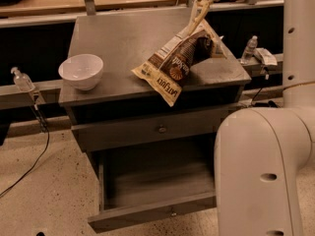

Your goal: Pick brown chip bag from middle drawer and place on counter

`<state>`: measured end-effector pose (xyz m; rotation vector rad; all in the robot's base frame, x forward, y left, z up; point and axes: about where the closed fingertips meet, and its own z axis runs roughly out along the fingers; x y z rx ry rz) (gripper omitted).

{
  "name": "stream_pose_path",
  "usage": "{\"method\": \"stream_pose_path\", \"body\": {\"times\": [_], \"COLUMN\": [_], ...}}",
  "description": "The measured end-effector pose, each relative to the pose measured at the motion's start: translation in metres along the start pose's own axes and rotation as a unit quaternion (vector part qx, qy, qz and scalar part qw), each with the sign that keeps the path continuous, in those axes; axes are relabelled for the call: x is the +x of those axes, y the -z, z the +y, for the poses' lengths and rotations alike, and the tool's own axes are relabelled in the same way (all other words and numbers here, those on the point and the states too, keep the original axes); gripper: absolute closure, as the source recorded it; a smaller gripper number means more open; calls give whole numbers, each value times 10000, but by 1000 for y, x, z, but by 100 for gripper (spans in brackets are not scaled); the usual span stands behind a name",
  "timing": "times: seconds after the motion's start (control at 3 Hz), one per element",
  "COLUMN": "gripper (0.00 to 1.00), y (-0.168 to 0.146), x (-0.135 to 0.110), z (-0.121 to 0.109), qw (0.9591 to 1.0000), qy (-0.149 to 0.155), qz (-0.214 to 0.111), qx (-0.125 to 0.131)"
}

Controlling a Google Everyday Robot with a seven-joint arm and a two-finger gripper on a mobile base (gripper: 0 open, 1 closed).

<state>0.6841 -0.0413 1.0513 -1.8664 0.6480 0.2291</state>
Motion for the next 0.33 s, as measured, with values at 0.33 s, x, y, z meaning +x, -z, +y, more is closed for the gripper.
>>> {"method": "stream_pose_path", "body": {"times": [0.33], "gripper": [0], "y": [0], "x": [0], "z": [0], "qw": [10000], "qy": [0], "qz": [0], "qx": [0]}}
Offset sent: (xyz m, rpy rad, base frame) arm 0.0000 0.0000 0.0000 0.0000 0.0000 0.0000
